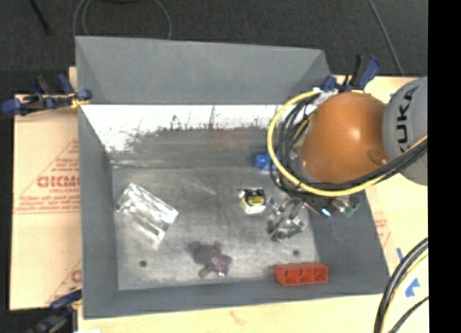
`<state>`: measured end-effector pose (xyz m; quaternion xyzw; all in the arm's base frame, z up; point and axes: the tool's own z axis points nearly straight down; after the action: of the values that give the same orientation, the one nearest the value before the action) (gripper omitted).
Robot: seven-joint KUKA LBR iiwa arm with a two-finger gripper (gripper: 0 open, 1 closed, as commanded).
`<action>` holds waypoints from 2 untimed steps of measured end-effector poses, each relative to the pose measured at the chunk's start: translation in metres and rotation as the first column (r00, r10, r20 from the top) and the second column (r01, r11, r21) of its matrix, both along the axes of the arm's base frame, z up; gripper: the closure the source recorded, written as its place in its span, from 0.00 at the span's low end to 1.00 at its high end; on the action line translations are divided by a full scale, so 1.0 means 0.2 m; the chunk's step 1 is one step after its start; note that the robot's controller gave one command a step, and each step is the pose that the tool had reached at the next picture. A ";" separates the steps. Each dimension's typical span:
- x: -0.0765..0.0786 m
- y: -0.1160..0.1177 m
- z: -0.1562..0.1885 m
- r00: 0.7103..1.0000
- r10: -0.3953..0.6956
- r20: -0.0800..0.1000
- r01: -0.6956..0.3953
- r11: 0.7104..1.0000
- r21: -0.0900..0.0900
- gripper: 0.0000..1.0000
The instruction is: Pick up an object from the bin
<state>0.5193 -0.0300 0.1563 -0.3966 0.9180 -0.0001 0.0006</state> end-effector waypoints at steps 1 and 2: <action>0.00 0.00 0.00 1.000 0.005 0.001 -0.005 1.000 0.000 0.00; -0.17 -0.28 -0.14 0.916 0.402 -0.003 -0.402 0.916 -0.001 0.00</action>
Offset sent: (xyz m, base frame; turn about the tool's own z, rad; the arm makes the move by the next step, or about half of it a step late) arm 0.0000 0.0000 0.0000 0.0000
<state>0.4847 -0.0857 0.1276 -0.5768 0.8169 0.0000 -0.0010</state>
